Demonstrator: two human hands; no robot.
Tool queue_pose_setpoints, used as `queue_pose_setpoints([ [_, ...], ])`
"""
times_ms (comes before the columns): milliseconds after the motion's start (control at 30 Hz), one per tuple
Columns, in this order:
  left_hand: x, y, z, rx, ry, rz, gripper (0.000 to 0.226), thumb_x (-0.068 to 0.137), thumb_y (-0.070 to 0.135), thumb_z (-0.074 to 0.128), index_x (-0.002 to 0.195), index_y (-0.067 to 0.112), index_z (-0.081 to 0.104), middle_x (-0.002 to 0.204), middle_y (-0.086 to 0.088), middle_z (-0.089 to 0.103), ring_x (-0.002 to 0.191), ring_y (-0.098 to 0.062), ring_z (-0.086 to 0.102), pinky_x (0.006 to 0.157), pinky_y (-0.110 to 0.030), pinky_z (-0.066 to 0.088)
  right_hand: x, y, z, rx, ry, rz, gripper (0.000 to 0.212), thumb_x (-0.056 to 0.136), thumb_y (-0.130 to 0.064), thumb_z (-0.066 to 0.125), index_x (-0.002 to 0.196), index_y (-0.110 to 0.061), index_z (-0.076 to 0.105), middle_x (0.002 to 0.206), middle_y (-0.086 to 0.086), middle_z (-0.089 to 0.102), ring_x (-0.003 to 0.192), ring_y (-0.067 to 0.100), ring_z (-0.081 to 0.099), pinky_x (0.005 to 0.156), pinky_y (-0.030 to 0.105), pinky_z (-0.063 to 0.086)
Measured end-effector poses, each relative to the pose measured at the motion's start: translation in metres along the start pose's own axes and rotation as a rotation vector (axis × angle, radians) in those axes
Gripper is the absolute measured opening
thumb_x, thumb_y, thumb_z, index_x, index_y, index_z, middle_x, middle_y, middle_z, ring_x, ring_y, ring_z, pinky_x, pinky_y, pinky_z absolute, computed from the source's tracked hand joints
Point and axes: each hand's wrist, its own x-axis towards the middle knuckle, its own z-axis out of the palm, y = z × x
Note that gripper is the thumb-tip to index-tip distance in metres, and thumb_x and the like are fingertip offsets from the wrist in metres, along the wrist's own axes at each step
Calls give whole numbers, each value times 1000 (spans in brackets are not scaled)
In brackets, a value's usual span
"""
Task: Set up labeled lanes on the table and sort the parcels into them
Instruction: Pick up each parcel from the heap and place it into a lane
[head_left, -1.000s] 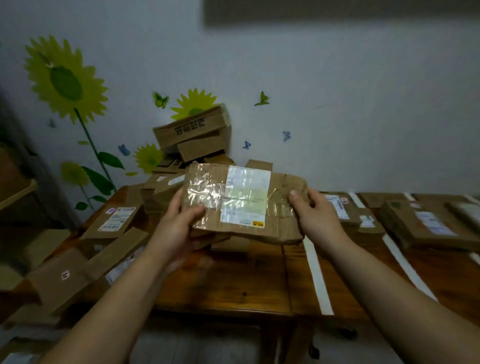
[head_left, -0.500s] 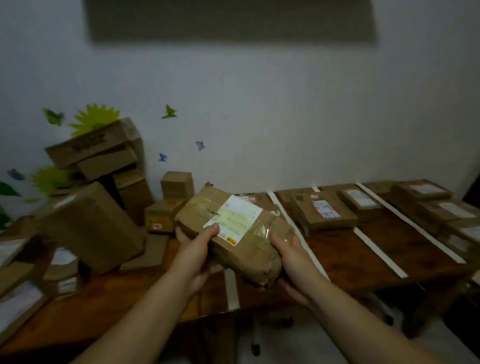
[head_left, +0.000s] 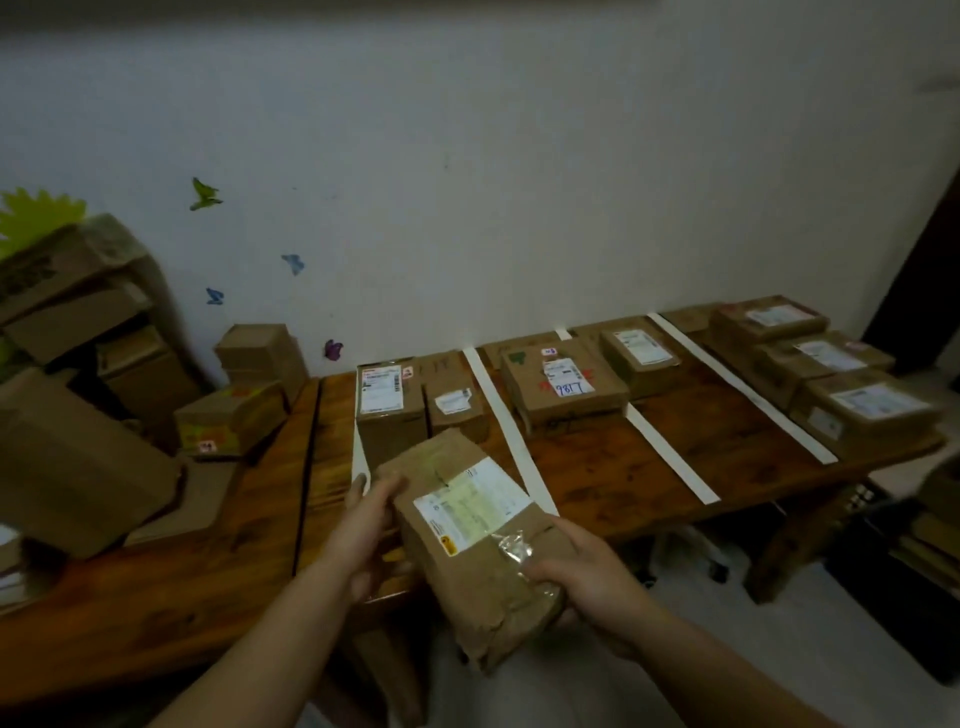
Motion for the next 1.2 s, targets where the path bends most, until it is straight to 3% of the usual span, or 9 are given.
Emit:
queue_pose_setpoints([
  [100, 11, 0, -24, -6, 25, -40, 33, 92, 35, 55, 120, 18, 54, 105, -12, 64, 97, -29, 60, 82, -49, 54, 23, -3, -3, 11, 65, 7, 36, 84, -16, 69, 116, -28, 56, 114, 2, 64, 101, 21, 65, 88, 46, 55],
  [233, 27, -11, -42, -89, 105, -15, 39, 95, 25, 52, 131, 34, 39, 116, -12, 58, 100, -31, 60, 77, -51, 55, 65, -3, 22, 216, 290, 62, 45, 88, -27, 66, 127, -18, 46, 105, 1, 59, 94, 21, 63, 76, 39, 57],
  [333, 42, -21, -55, -46, 128, -26, 53, 95, 21, 52, 137, 44, 30, 125, -11, 52, 101, -35, 59, 71, -51, 57, 92, 1, 37, 137, 255, 93, 48, 90, -23, 64, 134, -16, 46, 107, 0, 57, 88, 18, 61, 70, 34, 56],
  [500, 72, -25, -71, 114, 86, -19, 63, 91, 14, 57, 141, 38, 26, 124, -9, 53, 101, -30, 59, 81, -47, 54, 139, 3, 41, -21, 214, 147, 54, 91, -14, 60, 142, -18, 42, 125, 6, 57, 101, 22, 60, 87, 43, 55],
  [633, 102, -26, -63, 267, 83, -21, 69, 89, 13, 61, 142, 33, 22, 134, -9, 48, 113, -29, 54, 88, -45, 52, 169, 7, 40, -66, 220, 176, 54, 91, -11, 60, 141, -16, 41, 122, 7, 56, 86, 15, 56, 73, 35, 54],
  [800, 137, -28, -45, 380, 98, -46, 66, 87, 12, 62, 141, 24, 27, 131, -8, 49, 111, -25, 53, 91, -40, 52, 204, 14, 27, -173, 208, 150, 51, 86, -19, 68, 132, -16, 48, 120, 4, 56, 114, 28, 52, 102, 49, 43],
  [933, 152, -33, -29, 461, 112, -93, 67, 91, 12, 57, 146, 27, 22, 138, -6, 47, 119, -25, 50, 96, -37, 48, 228, 15, 17, -211, 125, 124, 31, 85, -26, 69, 109, -30, 49, 95, -16, 56, 85, 3, 55, 82, 28, 48],
  [1100, 171, -27, -15, 533, 164, -43, 64, 96, 19, 51, 149, 28, 17, 145, -4, 42, 130, -26, 43, 100, -35, 42, 268, 33, 5, -390, 24, 81, 104, 46, -72, 74, 138, -37, 40, 134, -5, 51, 123, 20, 51, 103, 49, 44],
  [1200, 181, -23, -11, 525, 188, -26, 64, 96, 12, 50, 149, 27, 18, 145, -5, 42, 131, -25, 42, 100, -34, 41, 295, 54, -4, -446, 6, 60, 107, 47, -79, 67, 141, -41, 32, 142, -4, 43, 130, 24, 43, 103, 54, 43],
])
